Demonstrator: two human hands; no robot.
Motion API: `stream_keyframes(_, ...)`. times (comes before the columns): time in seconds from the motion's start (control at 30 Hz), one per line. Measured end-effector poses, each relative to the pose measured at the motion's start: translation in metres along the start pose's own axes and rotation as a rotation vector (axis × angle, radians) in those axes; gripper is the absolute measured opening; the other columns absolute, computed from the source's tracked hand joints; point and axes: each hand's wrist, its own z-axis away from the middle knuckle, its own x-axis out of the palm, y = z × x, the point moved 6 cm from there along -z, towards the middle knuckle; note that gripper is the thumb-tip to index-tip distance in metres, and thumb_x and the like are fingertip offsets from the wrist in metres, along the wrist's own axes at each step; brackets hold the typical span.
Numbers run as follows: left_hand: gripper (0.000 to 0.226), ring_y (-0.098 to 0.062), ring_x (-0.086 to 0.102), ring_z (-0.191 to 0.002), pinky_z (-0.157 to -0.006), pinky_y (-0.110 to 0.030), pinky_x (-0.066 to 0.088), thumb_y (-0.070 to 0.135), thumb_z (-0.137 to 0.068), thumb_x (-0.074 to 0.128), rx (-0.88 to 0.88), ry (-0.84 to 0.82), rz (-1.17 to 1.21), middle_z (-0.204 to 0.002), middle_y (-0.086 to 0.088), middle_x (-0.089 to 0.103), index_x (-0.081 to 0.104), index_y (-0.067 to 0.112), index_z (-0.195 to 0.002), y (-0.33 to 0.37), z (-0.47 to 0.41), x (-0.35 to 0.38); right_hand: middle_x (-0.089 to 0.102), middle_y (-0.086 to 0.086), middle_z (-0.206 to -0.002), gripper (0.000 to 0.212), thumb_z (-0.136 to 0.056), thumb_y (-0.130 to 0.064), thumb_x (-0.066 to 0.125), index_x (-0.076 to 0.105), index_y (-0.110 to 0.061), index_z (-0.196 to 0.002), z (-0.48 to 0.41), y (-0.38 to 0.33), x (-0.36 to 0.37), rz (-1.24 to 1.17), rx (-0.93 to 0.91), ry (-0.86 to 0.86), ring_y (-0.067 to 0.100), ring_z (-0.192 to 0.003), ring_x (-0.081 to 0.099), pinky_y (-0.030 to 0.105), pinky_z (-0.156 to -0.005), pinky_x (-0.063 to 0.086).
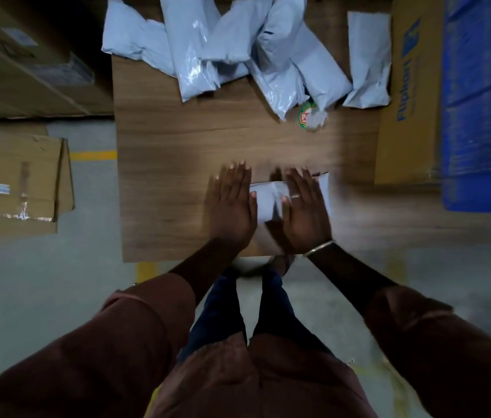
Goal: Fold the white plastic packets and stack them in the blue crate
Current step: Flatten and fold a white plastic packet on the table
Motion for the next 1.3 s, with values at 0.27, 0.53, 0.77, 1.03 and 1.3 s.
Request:
stream_keyframes(0.27,0.055,-0.025,0.019,-0.156,-0.125,-0.05,0.021,0.031,-0.107,0.026,-0.051,-0.051,-0.1,-0.167,-0.007,0.024,0.028,0.011,-0.158,-0.013,-0.005,0.035,0.017,0.001,-0.167,0.054,-0.106,-0.031,0.03,0.022,-0.015,-0.158,-0.019,-0.025,0.053,0.146,-0.022,-0.053,0.019,-0.155,0.004,0.043,-0.125,0.014)
stream_keyframes(0.53,0.056,-0.026,0.019,-0.156,-0.125,-0.048,0.021,0.029,-0.106,0.027,-0.037,-0.046,-0.034,-0.167,-0.009,0.025,0.028,0.009,-0.158,-0.015,-0.01,0.042,0.025,0.007,-0.164,0.053,-0.107,-0.03,0.033,0.029,-0.009,-0.155,-0.023,-0.023,0.062,0.199,-0.036,-0.029,0.022,-0.155,0.013,0.042,-0.125,0.016)
stream_keyframes(0.77,0.058,-0.026,0.018,-0.156,-0.127,-0.046,0.018,0.03,-0.105,0.025,-0.032,-0.042,0.038,-0.167,-0.011,0.024,0.03,0.006,-0.157,-0.017,-0.013,0.047,0.031,0.011,-0.161,0.053,-0.105,-0.03,0.036,0.035,-0.005,-0.152,-0.028,-0.021,0.071,0.205,-0.025,-0.009,0.024,-0.152,0.022,0.038,-0.125,0.017)
stream_keyframes(1.03,0.058,-0.025,0.019,-0.156,-0.128,-0.042,0.015,0.033,-0.105,0.024,-0.016,-0.027,0.106,-0.166,-0.011,0.026,0.03,0.005,-0.156,-0.026,-0.016,0.056,0.03,0.011,-0.162,0.055,-0.104,-0.031,0.038,0.035,-0.005,-0.152,-0.031,-0.015,0.079,0.17,-0.026,-0.023,0.023,-0.152,0.022,0.039,-0.124,0.019)
stream_keyframes(1.3,0.057,-0.024,0.017,-0.156,-0.127,-0.049,0.016,0.029,-0.106,0.024,-0.034,-0.022,-0.043,-0.168,-0.008,0.022,0.026,0.008,-0.158,-0.014,-0.016,0.041,0.024,0.007,-0.164,0.054,-0.104,-0.022,0.037,0.027,-0.007,-0.155,-0.028,-0.011,0.051,-0.026,-0.009,-0.057,0.019,-0.155,0.012,0.042,-0.125,0.016)
